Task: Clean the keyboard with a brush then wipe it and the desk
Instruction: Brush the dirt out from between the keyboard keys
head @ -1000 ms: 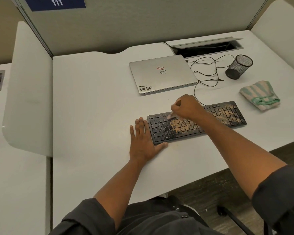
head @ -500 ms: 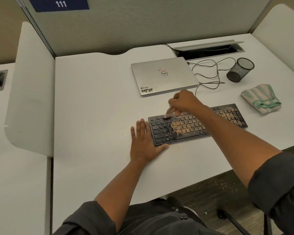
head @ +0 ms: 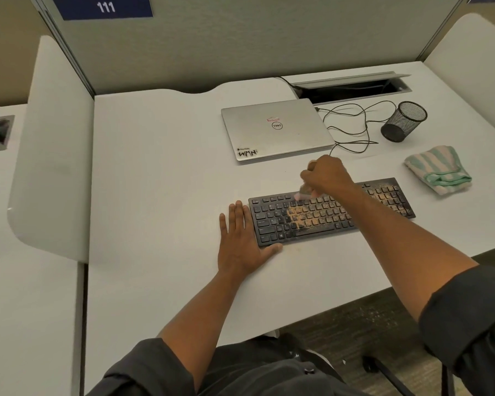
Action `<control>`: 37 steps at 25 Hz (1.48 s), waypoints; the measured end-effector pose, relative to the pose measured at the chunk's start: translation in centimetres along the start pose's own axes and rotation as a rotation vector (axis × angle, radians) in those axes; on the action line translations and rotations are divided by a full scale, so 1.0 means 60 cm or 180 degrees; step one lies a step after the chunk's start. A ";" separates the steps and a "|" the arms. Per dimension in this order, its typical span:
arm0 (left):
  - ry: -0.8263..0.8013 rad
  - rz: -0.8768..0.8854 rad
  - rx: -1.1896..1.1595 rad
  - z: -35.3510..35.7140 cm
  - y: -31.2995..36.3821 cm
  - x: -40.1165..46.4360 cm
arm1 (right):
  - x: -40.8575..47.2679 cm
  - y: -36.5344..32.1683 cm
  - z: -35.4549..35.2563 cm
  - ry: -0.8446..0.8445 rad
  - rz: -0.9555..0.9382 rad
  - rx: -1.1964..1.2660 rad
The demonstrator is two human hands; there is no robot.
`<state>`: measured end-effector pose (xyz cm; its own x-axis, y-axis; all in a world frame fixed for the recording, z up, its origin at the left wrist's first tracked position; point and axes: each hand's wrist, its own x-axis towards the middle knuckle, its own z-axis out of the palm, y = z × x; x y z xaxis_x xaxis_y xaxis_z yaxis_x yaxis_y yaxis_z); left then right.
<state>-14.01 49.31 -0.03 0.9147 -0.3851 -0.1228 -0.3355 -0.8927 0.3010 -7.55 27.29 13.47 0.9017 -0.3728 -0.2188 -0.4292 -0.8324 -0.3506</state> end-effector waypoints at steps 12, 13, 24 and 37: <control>0.0053 0.0015 -0.0031 0.001 0.000 -0.001 | 0.031 0.033 -0.003 0.0336 0.0093 -0.0098; 0.0053 0.0013 -0.0026 0.002 0.000 0.000 | 0.032 0.036 -0.009 0.0356 0.0134 -0.0098; 0.0059 0.0005 -0.0057 0.003 0.000 -0.001 | 0.034 0.050 -0.033 0.0381 0.0291 0.0317; 0.0060 0.0046 -0.0036 0.001 -0.001 -0.002 | -0.024 0.044 -0.008 0.0126 0.0222 0.1373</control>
<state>-14.09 49.41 -0.08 0.9138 -0.3935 -0.1005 -0.3463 -0.8843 0.3133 -9.98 25.44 13.31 0.8675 -0.4445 -0.2232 -0.4637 -0.5604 -0.6862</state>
